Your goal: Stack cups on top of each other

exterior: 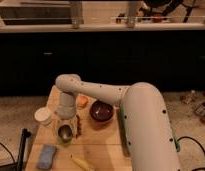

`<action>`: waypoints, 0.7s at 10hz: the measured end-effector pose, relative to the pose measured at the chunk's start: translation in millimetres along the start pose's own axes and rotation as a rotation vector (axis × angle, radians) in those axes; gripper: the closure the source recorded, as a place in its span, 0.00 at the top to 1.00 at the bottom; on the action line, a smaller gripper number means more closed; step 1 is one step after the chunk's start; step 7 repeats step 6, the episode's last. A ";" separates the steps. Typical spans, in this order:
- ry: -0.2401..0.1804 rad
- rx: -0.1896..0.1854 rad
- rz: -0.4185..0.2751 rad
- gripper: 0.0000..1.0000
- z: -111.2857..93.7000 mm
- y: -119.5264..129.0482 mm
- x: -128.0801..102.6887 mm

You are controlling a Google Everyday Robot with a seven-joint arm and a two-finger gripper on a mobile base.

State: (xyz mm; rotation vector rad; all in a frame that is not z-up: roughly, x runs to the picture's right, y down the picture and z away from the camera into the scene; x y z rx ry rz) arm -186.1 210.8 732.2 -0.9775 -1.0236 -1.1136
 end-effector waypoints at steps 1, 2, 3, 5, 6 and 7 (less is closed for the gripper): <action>0.000 -0.002 -0.001 0.80 0.2 -0.4 -0.4; 0.001 -0.003 -0.002 0.80 0.1 -1.1 -0.9; 0.001 -0.006 -0.004 0.80 0.4 -2.7 -1.6; 0.008 -0.011 -0.011 0.80 -1.0 -5.8 -4.1; 0.013 -0.012 -0.011 0.80 -2.4 -4.7 -4.6; 0.013 -0.012 -0.011 0.80 -2.4 -4.7 -4.6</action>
